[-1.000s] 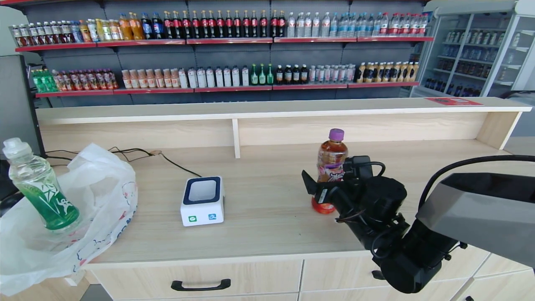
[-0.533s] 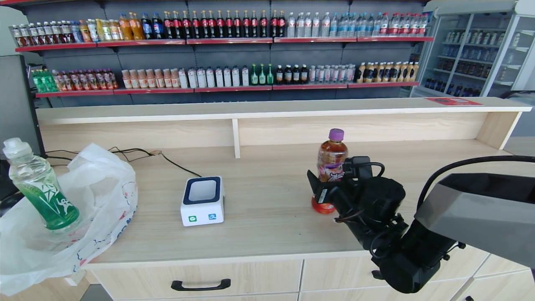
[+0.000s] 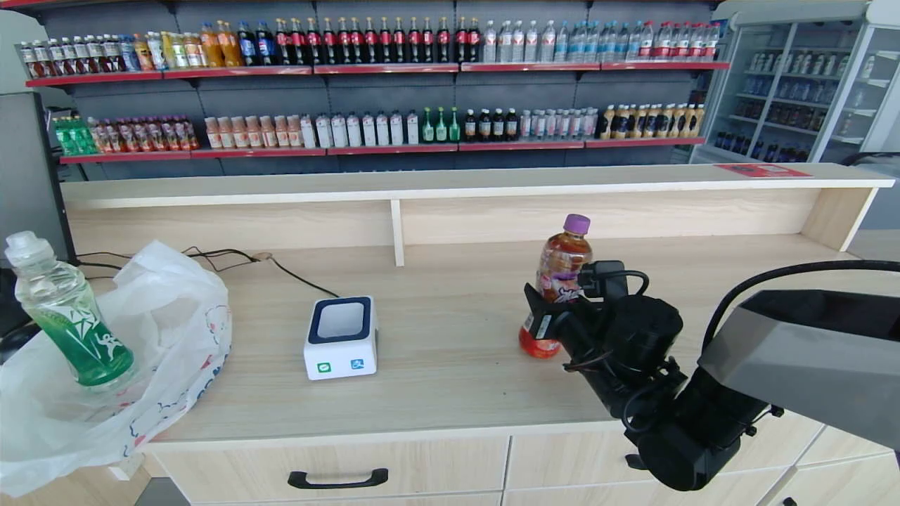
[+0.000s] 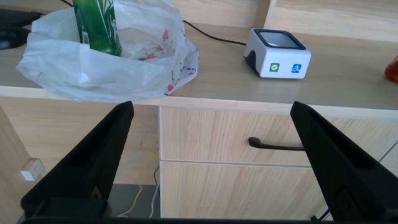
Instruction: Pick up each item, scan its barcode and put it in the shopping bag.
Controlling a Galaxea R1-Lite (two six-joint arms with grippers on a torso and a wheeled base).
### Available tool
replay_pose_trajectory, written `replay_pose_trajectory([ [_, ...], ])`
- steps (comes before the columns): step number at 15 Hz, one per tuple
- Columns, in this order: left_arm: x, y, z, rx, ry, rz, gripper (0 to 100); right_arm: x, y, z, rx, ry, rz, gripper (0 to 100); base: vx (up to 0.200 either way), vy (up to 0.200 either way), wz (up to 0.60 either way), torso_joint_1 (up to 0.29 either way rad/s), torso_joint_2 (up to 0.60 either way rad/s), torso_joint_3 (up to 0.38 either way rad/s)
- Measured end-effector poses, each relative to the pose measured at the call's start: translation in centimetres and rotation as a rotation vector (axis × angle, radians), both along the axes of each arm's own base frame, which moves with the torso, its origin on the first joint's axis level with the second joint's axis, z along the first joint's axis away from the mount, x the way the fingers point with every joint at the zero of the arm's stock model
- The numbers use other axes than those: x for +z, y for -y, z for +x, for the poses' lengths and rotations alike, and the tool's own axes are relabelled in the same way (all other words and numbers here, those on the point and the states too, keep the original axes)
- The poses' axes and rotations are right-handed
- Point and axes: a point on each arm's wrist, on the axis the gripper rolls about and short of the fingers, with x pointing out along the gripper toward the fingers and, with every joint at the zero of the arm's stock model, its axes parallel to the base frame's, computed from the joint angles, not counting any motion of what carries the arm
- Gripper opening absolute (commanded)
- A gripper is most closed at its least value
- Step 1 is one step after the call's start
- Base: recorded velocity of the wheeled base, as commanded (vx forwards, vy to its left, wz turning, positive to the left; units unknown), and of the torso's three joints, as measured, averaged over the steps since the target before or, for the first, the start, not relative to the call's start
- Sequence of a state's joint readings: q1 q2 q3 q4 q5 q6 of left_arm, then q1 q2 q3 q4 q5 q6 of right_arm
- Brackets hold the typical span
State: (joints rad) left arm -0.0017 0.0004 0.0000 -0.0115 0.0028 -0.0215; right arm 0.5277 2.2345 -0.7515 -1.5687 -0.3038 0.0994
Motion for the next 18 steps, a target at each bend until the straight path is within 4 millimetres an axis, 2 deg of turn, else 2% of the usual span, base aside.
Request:
replay_pose_trajectory([
  [8,0.0,0.0,0.0,0.0,0.0,0.001,100,1.0,0.2,-0.3,-0.011,0.017,0.012,0,0.0,0.0,0.0,0.0,0.0,0.0],
  [13,0.0,0.0,0.0,0.0,-0.003,0.003,100,2.6,-0.5,-2.0,-0.018,0.037,0.056,0,0.0,0.0,0.0,0.0,0.0,0.0],
  [18,0.0,0.0,0.0,0.0,-0.003,0.001,100,4.1,0.0,-3.5,-0.014,0.05,0.074,0,0.0,0.0,0.0,0.0,0.0,0.0],
])
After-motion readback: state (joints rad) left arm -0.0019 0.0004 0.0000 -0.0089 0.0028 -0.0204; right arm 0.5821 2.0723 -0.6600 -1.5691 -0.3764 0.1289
